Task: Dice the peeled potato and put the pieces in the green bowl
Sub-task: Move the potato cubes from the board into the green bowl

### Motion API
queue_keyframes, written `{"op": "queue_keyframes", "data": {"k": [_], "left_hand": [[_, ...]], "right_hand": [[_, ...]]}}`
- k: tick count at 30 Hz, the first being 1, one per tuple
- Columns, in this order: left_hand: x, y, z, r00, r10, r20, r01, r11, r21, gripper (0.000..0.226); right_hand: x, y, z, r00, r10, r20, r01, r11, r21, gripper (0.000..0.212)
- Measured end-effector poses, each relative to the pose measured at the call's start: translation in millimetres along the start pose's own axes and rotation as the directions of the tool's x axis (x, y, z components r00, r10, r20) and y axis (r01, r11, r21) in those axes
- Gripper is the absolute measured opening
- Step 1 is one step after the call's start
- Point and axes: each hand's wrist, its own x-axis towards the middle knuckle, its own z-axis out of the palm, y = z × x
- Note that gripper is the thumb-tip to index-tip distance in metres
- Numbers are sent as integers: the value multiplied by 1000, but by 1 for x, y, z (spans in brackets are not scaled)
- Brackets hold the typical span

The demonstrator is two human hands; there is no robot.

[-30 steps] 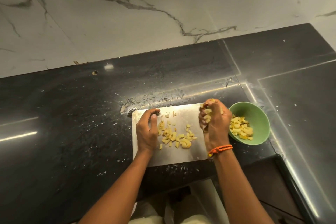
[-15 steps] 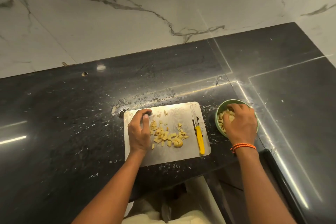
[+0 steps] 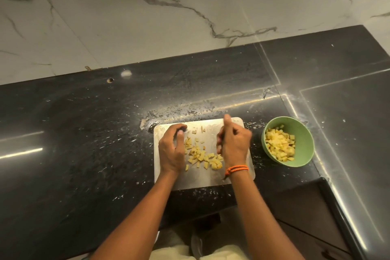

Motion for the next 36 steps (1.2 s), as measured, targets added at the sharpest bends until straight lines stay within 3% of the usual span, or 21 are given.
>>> {"op": "queue_keyframes", "data": {"k": [2, 5, 8, 12, 17, 22, 24, 27, 32, 36], "left_hand": [[1, -1, 0, 1000, -4, 4, 4, 1000, -10, 26], [2, 0, -2, 1000, -15, 20, 16, 999, -49, 26], [2, 1, -4, 999, -31, 38, 35, 996, -84, 26], [7, -3, -8, 993, -98, 70, 109, 977, -185, 30], [15, -7, -18, 981, -132, 140, 166, 950, -264, 34], [16, -8, -18, 982, -128, 136, 163, 946, -281, 33], [14, -7, -16, 987, -121, 110, 147, 950, -276, 33], [13, -8, -15, 993, -101, 65, 116, 947, -299, 36], [14, -14, -14, 994, -85, 67, 101, 950, -296, 40], [12, -14, -12, 995, -92, 47, 102, 954, -282, 41]], "right_hand": [[0, 14, 17, 1000, 13, 13, -11, 994, -107, 68], [5, 27, 31, 992, -99, 76, 117, 946, -302, 69], [9, 31, 33, 954, -176, 244, 277, 832, -481, 54], [13, 41, 23, 884, -157, 440, 404, 730, -551, 21], [7, 41, 12, 810, -299, 504, 585, 473, -659, 20], [20, 51, 20, 895, -345, 281, 436, 551, -712, 24], [16, 57, 35, 908, -331, 256, 397, 489, -777, 32], [-1, 65, 55, 878, -299, 375, 474, 422, -773, 41], [-25, 71, 69, 761, -284, 584, 649, 366, -667, 38], [-18, 70, 68, 765, -367, 530, 641, 357, -679, 25]]}}
